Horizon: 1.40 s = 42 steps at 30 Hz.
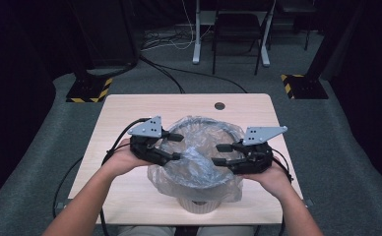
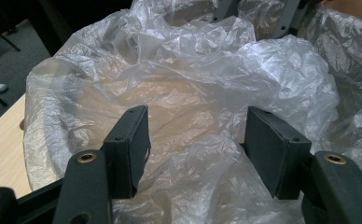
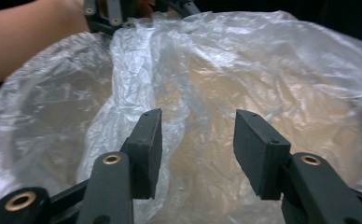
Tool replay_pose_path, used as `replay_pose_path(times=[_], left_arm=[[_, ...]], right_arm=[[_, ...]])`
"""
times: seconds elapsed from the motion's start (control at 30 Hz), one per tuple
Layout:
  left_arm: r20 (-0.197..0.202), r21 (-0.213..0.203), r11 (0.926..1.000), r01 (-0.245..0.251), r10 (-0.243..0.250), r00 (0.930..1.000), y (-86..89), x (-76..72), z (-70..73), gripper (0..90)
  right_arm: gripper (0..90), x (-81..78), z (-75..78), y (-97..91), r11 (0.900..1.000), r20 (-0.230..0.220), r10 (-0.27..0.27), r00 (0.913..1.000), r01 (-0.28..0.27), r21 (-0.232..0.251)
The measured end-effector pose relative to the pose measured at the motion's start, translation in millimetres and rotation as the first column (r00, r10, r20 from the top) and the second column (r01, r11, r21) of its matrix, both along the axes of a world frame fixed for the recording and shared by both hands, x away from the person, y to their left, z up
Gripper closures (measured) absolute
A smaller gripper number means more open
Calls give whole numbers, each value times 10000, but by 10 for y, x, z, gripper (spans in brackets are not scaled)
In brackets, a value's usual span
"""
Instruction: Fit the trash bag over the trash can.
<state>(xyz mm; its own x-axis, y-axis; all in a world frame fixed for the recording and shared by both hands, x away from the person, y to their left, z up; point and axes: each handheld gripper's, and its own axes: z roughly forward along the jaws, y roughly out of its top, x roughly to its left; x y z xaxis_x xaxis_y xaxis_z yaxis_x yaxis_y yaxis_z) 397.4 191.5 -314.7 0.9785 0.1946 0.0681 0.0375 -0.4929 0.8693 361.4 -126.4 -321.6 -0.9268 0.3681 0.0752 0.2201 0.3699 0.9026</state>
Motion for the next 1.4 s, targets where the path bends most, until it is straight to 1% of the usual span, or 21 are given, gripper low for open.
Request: replay_pose_path(times=[0.13, 0.27, 0.4, 0.6, 0.7, 0.77, 0.8, 0.87, 0.97, 1.03, 1.1, 1.17, 1.23, 1.3, 1.4], left_arm=[[17, 83, 9999, -152, 152, 9999, 127, -7, 4, 400], [37, 211, 9995, -237, 236, 9997, 282, -15, 12, 400], [62, 300, 9988, -379, 377, 9993, 448, -24, 16, 400], [15, 268, 9976, -639, 638, 9980, 718, -29, 13, 400], [-67, 316, 9969, -725, 727, 9973, 804, -40, 21, 400], [-173, 514, 9954, -806, 816, 9965, 823, -51, 45, 406], [-168, 593, 9948, -830, 841, 9963, 825, -59, 63, 409], [31, 679, 9935, -917, 917, 9958, 832, -80, 123, 398], [190, 493, 9942, -951, 943, 9954, 859, -105, 245, 395], [260, 296, 9944, -1012, 1004, 9946, 872, -115, 325, 388], [342, 96, 9941, -1079, 1075, 9936, 855, -124, 390, 381], [498, 98, 9935, -1138, 1132, 9923, 804, -127, 446, 373], [627, 91, 9944, -1051, 1044, 9926, 736, -129, 492, 369], [735, 123, 9955, -940, 929, 9930, 665, -120, 525, 367], [723, 359, 9957, -855, 828, 9939, 554, -78, 550, 365]], right_arm=[[518, -26, -11, 135, 10000, 260, -52, 9996, 54, -63], [518, -43, -23, 296, 10000, 421, -74, 9991, 76, -40], [518, -31, -41, 453, 9999, 556, -56, 9984, 47, 149], [510, 2, -65, 717, 9992, 739, -41, 9973, 12, 399], [492, 13, -68, 822, 9990, 781, -45, 9969, 10, 448], [474, 10, -50, 847, 9986, 745, -77, 9972, 37, 532], [470, 3, -31, 837, 9979, 789, -70, 9969, 18, 650], [463, -24, 22, 781, 9962, 959, -154, 9953, 70, 866], [447, -70, 103, 645, 9935, 1171, -438, 9922, 309, 1097], [441, -102, 141, 529, 9915, 1313, -651, 9892, 493, 1202], [430, -127, 154, 411, 9891, 1314, -842, 9878, 668, 1313], [417, -146, 138, 311, 9871, 1163, -973, 9884, 810, 1378], [403, -169, 97, 240, 9871, 1076, -1012, 9890, 864, 1346], [388, -192, 43, 199, 9895, 990, -893, 9911, 769, 1227], [378, -226, -43, 173, 9921, 918, -740, 9930, 639, 1082]])
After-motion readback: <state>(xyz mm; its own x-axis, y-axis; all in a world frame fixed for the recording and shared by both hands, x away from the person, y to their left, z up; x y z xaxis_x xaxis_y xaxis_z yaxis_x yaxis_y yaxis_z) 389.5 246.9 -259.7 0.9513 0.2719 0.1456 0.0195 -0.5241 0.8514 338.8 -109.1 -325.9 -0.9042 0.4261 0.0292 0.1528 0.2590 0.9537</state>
